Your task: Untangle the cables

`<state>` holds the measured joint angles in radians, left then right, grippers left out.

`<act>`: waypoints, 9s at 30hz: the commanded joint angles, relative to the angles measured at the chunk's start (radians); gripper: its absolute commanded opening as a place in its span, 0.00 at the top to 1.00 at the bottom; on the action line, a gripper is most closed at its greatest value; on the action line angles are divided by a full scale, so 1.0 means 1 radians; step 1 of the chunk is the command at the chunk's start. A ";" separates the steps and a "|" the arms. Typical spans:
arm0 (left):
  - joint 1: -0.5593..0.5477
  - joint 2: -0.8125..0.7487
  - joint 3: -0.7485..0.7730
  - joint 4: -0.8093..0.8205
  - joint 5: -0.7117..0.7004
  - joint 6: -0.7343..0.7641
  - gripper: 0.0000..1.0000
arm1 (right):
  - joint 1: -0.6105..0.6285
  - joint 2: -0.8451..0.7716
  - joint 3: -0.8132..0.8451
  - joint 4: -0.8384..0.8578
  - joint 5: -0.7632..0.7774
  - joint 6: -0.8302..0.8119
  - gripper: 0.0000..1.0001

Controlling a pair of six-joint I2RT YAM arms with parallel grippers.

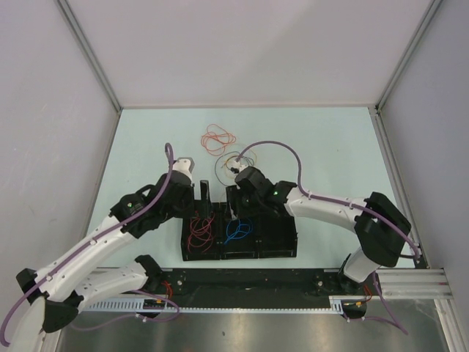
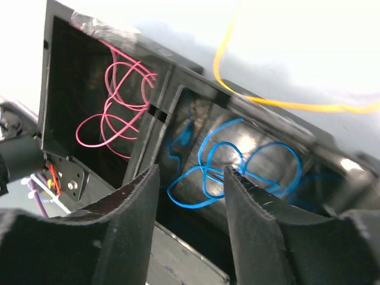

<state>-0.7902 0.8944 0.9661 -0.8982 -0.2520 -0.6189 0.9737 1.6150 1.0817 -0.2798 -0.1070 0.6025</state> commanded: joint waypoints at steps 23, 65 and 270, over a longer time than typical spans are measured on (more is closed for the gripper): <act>0.052 -0.048 -0.132 0.171 0.023 0.206 0.00 | 0.209 -0.188 0.141 -0.338 0.498 0.341 0.39; 0.060 0.659 0.335 0.427 -0.147 0.096 0.24 | -0.417 -0.635 -0.154 -0.397 0.135 -0.135 0.00; 0.065 -0.099 0.060 0.174 -0.165 0.249 0.00 | -0.328 -0.733 0.267 -0.611 0.035 0.155 1.00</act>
<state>-0.7303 0.8749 1.0683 -0.7197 -0.3897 -0.3492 0.6037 0.8787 1.3102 -0.8318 -0.1711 0.6655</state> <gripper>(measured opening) 0.996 0.012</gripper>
